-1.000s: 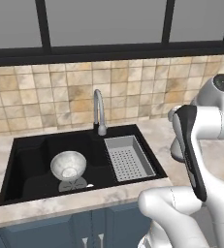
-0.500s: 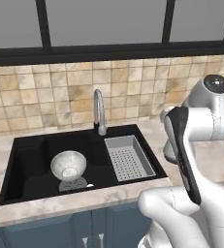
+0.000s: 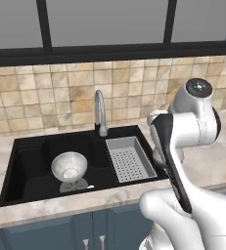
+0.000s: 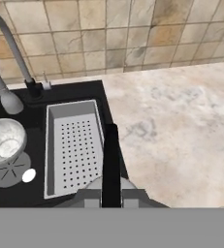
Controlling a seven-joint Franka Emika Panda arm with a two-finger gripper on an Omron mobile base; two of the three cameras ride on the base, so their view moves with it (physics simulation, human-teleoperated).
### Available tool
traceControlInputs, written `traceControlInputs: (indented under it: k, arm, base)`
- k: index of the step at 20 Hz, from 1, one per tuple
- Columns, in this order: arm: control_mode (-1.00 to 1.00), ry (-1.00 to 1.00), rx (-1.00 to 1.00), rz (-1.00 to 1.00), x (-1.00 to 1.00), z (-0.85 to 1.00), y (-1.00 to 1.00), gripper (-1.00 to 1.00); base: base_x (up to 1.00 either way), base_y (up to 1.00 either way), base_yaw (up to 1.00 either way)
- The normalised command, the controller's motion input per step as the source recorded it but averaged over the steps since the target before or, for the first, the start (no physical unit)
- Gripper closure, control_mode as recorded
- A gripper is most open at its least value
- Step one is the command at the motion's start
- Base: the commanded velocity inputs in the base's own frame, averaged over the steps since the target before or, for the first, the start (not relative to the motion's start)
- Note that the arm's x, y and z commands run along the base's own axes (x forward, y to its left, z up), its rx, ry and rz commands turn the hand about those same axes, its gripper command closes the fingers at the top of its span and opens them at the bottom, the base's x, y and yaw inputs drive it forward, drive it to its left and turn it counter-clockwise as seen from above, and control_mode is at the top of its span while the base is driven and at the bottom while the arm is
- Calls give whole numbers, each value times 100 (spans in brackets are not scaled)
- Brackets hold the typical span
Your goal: Pick the kettle and bowl and place them in the sink. Then turn on the water.
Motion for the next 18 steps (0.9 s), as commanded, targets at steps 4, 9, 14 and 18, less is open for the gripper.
traceControlInputs:
  k: [4,9,14,18]
  arm:
    - [-100,-2,0,0,0,-7,30,100]
    - [-100,-3,0,2,0,-11,16,100]
    - [-100,-6,0,4,0,-16,7,100]
    - [-100,-8,0,5,0,-20,11,100]
  base:
    - [0,0,0]
    - [0,0,0]
    - [0,0,0]
    - [0,0,0]
